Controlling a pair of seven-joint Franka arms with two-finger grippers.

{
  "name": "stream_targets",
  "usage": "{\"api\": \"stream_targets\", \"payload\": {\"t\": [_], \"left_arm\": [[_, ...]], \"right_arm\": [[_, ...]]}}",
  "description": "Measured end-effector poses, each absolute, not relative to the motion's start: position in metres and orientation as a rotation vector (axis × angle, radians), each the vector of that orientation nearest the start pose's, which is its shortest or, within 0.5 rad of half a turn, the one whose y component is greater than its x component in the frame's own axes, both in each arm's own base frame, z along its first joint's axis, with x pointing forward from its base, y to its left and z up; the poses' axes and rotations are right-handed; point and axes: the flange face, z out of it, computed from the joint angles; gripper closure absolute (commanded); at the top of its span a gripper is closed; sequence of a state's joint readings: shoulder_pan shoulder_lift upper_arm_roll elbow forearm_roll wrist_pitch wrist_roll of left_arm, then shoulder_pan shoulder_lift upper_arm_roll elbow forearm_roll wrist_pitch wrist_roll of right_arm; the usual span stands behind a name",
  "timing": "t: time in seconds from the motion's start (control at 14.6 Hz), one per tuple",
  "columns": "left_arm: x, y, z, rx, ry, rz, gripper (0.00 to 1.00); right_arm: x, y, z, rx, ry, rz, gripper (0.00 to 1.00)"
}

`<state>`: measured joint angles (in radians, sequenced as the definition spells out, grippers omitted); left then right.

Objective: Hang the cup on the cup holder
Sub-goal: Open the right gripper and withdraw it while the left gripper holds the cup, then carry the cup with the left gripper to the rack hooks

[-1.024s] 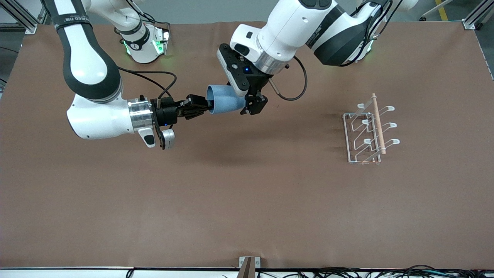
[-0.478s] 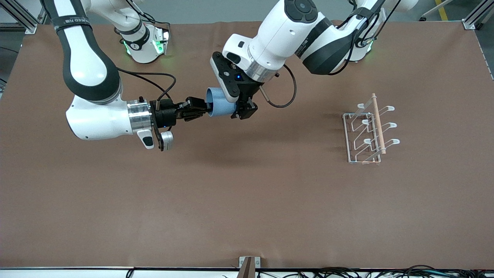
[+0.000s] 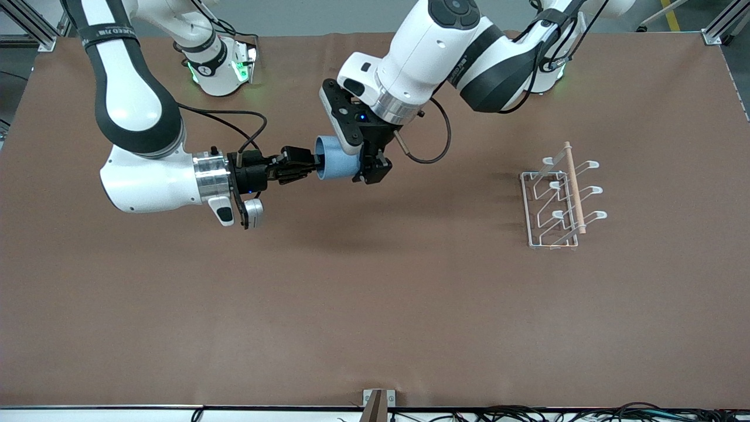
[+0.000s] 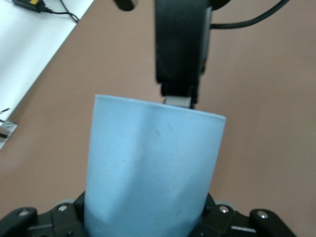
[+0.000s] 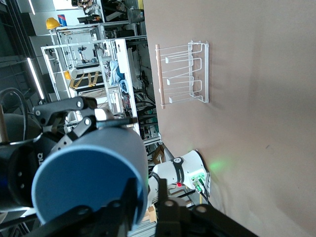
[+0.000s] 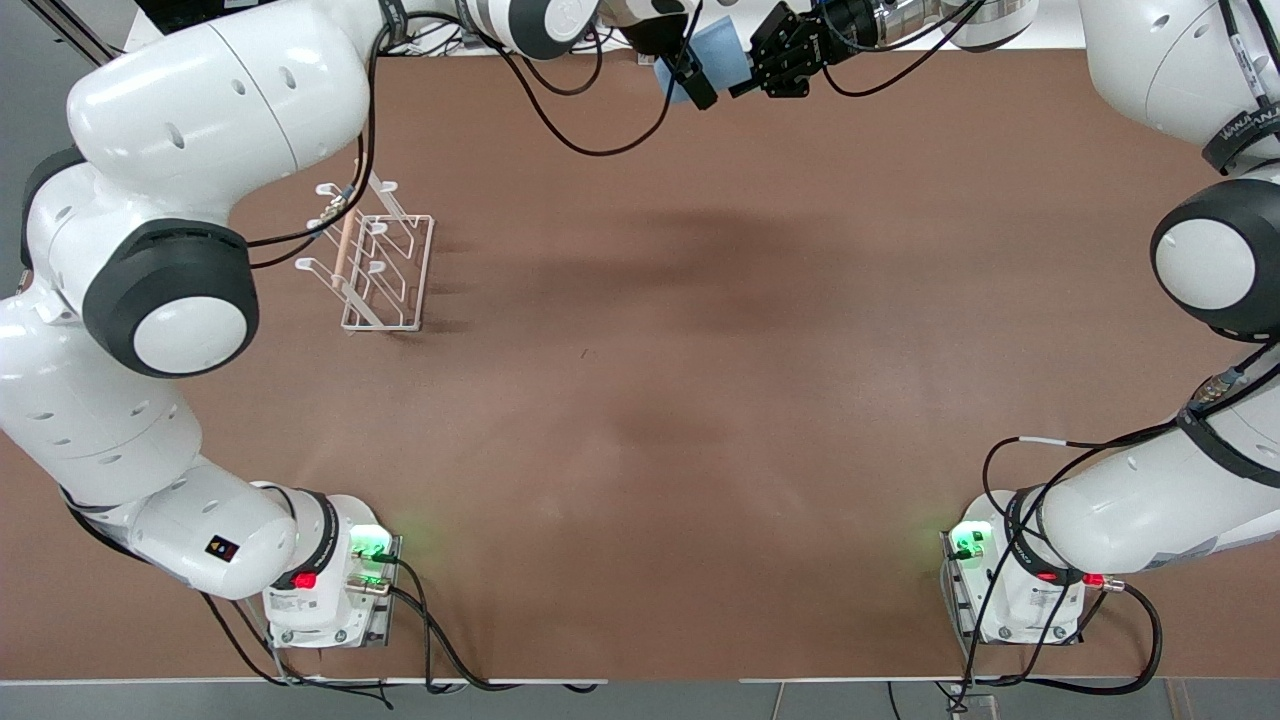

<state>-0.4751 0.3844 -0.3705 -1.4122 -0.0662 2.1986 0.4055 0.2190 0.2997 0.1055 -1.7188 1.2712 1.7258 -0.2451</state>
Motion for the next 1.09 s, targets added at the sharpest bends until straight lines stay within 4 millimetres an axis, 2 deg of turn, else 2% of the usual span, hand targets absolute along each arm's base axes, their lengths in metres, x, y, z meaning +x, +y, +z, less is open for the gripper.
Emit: {"api": "stream_targets", "payload": {"t": [0.2,0.34,0.48,0.75,0.96,1.09], "left_arm": [[0.507,-0.486,0.536,-2.771,1.836,-0.547,0.62],[0.510,-0.471,0.536,-2.755,1.816,-0.430,0.61],[0.516,-0.448,0.535,-2.730,1.776,-0.295,0.61],[0.531,-0.404,0.522,-2.656,1.691,-0.060,0.60],[0.535,-0.380,0.514,-2.564,1.633,0.079,0.60],[0.541,-0.357,0.509,-2.484,1.631,0.190,0.60]], "right_arm": [[0.582,0.266,0.450,-1.928,-0.120,0.313,0.00],[0.590,0.239,0.445,-2.061,-0.139,0.274,0.00],[0.598,0.201,0.442,-2.238,-0.174,0.228,0.00],[0.615,0.107,0.450,-2.651,-0.236,0.085,0.00],[0.620,0.046,0.450,-2.837,-0.226,0.068,0.00],[0.620,0.008,0.462,-2.929,-0.206,0.040,0.00]]}}
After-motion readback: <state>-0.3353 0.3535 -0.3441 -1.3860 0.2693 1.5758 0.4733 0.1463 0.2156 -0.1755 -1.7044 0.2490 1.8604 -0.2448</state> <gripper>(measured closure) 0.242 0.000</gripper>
